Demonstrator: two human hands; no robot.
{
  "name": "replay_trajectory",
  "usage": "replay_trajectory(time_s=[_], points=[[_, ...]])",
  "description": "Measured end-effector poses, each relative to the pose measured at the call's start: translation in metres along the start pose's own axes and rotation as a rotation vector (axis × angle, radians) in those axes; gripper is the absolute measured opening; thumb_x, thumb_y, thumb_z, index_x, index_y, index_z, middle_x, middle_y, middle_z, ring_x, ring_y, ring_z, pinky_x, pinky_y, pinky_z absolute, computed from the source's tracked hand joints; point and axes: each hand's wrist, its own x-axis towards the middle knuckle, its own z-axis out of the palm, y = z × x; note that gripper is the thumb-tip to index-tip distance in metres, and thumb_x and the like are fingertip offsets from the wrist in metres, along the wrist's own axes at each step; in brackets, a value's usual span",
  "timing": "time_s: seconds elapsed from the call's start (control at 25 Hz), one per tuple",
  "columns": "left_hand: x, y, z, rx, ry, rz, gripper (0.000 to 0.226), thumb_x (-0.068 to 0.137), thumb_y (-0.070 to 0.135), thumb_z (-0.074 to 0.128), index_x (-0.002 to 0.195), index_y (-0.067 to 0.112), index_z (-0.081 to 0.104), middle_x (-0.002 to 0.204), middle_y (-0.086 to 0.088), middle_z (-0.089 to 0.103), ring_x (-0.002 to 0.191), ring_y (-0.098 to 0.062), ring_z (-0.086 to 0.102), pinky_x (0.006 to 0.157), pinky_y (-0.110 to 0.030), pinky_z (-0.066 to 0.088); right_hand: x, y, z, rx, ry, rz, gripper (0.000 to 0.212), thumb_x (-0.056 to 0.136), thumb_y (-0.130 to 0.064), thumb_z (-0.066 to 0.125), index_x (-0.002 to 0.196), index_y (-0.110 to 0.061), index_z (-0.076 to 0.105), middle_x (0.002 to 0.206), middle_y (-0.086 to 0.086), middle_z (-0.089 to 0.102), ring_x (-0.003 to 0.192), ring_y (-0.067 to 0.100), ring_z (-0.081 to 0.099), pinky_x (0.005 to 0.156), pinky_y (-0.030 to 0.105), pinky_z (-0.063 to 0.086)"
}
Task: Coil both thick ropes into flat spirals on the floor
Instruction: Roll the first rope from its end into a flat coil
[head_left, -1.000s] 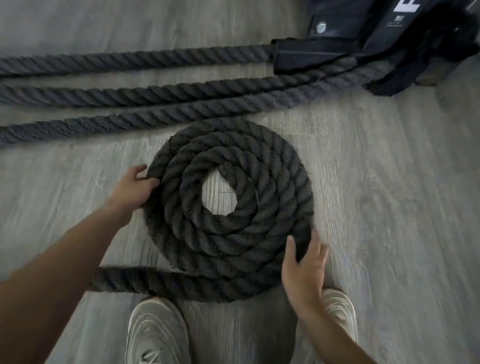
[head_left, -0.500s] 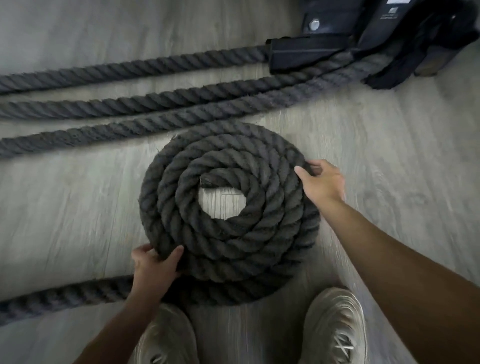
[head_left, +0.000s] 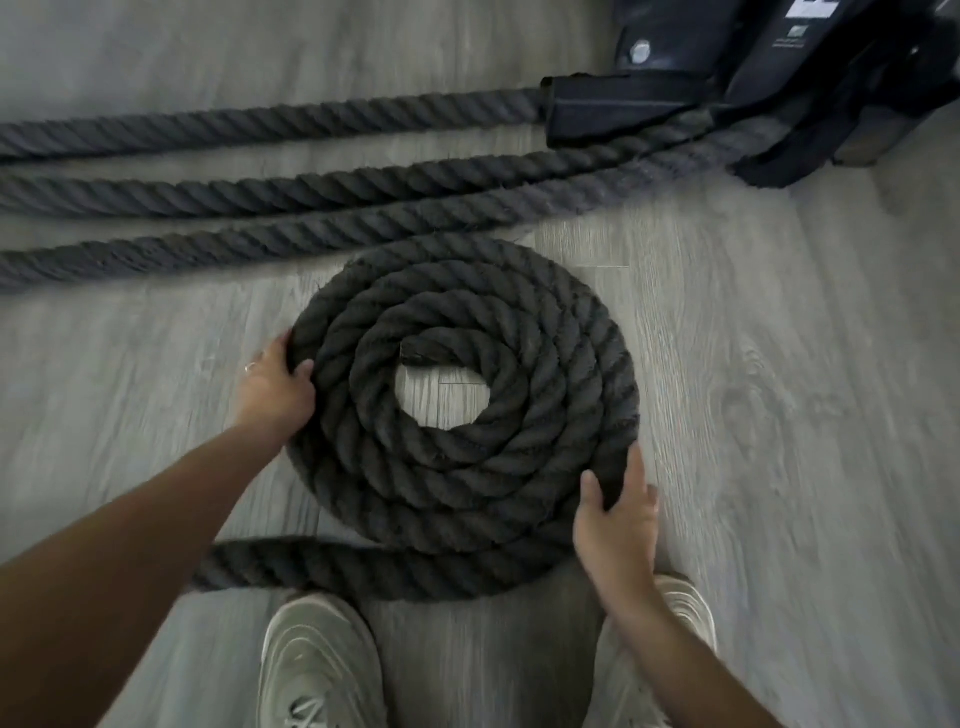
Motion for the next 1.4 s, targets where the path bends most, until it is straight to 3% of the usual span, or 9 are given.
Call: replay_trajectory(time_s=[0.2, 0.4, 0.52, 0.68, 0.88, 0.96, 1.16, 1.28, 1.4], points=[[-0.06, -0.017, 0.005, -0.029, 0.067, -0.146, 0.072, 0.096, 0.025, 0.06, 0.157, 0.016, 0.024, 0.151, -0.025, 0.041, 0.137, -0.043, 0.042, 0.112, -0.055, 0.038, 0.096, -0.028, -0.019, -0.002, -0.058, -0.105, 0.058, 0.092, -0.034, 0.064, 0.148, -0.036, 0.048, 0.134, 0.001, 0.062, 0.125, 0.025, 0.059, 0.106, 0.04, 0.047], [-0.135, -0.038, 0.026, -0.115, -0.007, -0.256, 0.081, 0.092, 0.023, 0.067, 0.157, 0.015, 0.021, 0.152, -0.026, 0.037, 0.14, -0.043, 0.034, 0.114, -0.053, 0.034, 0.148, -0.075, -0.028, -0.099, -0.015, -0.196, 0.041, 0.09, -0.045, 0.07, 0.124, -0.022, 0.065, 0.109, -0.003, 0.067, 0.102, 0.019, 0.065, 0.067, 0.019, 0.042], [-0.092, -0.023, 0.011, -0.178, -0.02, -0.376, 0.083, 0.086, 0.036, 0.066, 0.157, 0.027, 0.023, 0.154, -0.021, 0.032, 0.137, -0.042, 0.038, 0.102, -0.045, 0.043, 0.119, -0.054, -0.02, -0.137, -0.007, -0.108, 0.052, 0.097, -0.052, 0.055, 0.14, -0.023, 0.052, 0.13, 0.007, 0.058, 0.113, 0.031, 0.059, 0.079, 0.03, 0.044], [-0.025, 0.01, -0.015, -0.316, -0.058, -0.207, 0.07, 0.092, 0.032, 0.063, 0.154, 0.021, 0.033, 0.136, -0.002, 0.052, 0.123, -0.027, 0.055, 0.102, -0.038, 0.044, 0.023, -0.006, -0.004, -0.009, 0.014, 0.004, 0.065, 0.102, -0.045, 0.049, 0.158, -0.024, 0.027, 0.149, 0.015, 0.042, 0.133, 0.037, 0.046, 0.103, 0.044, 0.042], [-0.005, 0.019, -0.013, -0.012, -0.034, -0.087, 0.056, 0.09, 0.038, 0.066, 0.142, 0.019, 0.054, 0.132, -0.008, 0.065, 0.118, -0.032, 0.062, 0.103, -0.044, 0.05, 0.005, 0.004, -0.002, -0.058, -0.07, -0.041, 0.072, 0.105, -0.043, 0.043, 0.163, -0.02, 0.007, 0.165, 0.009, 0.026, 0.15, 0.032, 0.029, 0.117, 0.044, 0.027], [-0.019, 0.012, -0.008, 0.091, 0.001, -0.067, 0.049, 0.097, 0.032, 0.06, 0.141, 0.013, 0.053, 0.131, -0.016, 0.064, 0.119, -0.038, 0.06, 0.1, -0.045, 0.049, 0.035, -0.005, -0.009, -0.082, -0.076, -0.074, 0.069, 0.105, -0.042, 0.044, 0.163, -0.023, 0.012, 0.161, 0.009, 0.033, 0.147, 0.032, 0.033, 0.116, 0.044, 0.029], [-0.099, -0.016, 0.01, 0.109, -0.114, -0.125, 0.06, 0.095, 0.028, 0.065, 0.145, 0.008, 0.038, 0.137, -0.023, 0.058, 0.125, -0.043, 0.054, 0.105, -0.049, 0.044, 0.139, -0.05, -0.032, -0.047, -0.033, -0.118, 0.056, 0.089, -0.05, 0.064, 0.136, -0.021, 0.058, 0.126, 0.005, 0.068, 0.119, 0.028, 0.063, 0.099, 0.035, 0.048], [-0.114, -0.026, 0.012, -0.074, -0.25, -0.259, 0.087, 0.076, 0.038, 0.08, 0.145, 0.027, 0.03, 0.136, -0.014, 0.058, 0.12, -0.038, 0.059, 0.102, -0.054, 0.049, 0.161, -0.073, -0.032, -0.073, 0.01, -0.12, 0.042, 0.094, -0.044, 0.066, 0.125, -0.015, 0.065, 0.118, 0.005, 0.07, 0.113, 0.028, 0.064, 0.084, 0.027, 0.044], [-0.08, -0.015, 0.0, -0.086, -0.21, -0.282, 0.103, 0.057, 0.04, 0.081, 0.146, 0.039, 0.028, 0.133, -0.007, 0.056, 0.118, -0.034, 0.059, 0.096, -0.055, 0.054, 0.125, -0.05, -0.021, 0.046, 0.079, -0.072, 0.041, 0.094, -0.044, 0.062, 0.129, -0.022, 0.06, 0.12, 0.003, 0.068, 0.113, 0.026, 0.064, 0.091, 0.032, 0.048]])
